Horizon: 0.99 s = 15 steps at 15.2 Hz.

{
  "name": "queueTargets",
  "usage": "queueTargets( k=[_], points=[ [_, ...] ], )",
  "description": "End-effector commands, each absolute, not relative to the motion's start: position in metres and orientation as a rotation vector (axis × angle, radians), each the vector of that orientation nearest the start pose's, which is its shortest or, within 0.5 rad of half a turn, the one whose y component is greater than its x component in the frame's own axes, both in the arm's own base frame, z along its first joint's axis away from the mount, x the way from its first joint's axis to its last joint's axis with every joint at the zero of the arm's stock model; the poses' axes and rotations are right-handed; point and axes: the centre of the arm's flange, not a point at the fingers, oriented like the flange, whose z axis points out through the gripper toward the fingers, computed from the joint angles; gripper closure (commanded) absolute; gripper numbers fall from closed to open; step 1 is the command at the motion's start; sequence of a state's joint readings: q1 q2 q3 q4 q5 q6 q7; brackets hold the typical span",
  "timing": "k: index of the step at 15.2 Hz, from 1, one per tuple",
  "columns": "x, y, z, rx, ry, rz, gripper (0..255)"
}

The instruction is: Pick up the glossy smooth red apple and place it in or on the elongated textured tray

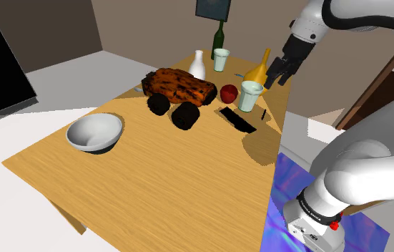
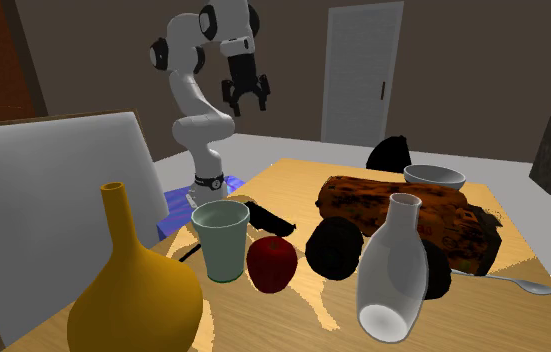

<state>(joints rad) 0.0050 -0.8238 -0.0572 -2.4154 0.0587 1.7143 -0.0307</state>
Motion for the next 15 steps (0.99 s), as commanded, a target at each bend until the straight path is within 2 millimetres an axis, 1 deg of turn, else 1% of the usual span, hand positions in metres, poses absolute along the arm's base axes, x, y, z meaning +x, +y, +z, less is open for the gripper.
queueTargets(
  k=[1,8,15],
  points=[
    [0.310,-0.016,0.587,-3.039,0.016,-0.190,0],
    [0.394,-0.024,0.553,-3.062,0.276,-0.187,0],
    [0.475,-0.048,0.518,-3.062,0.540,-0.182,0]
  ],
)
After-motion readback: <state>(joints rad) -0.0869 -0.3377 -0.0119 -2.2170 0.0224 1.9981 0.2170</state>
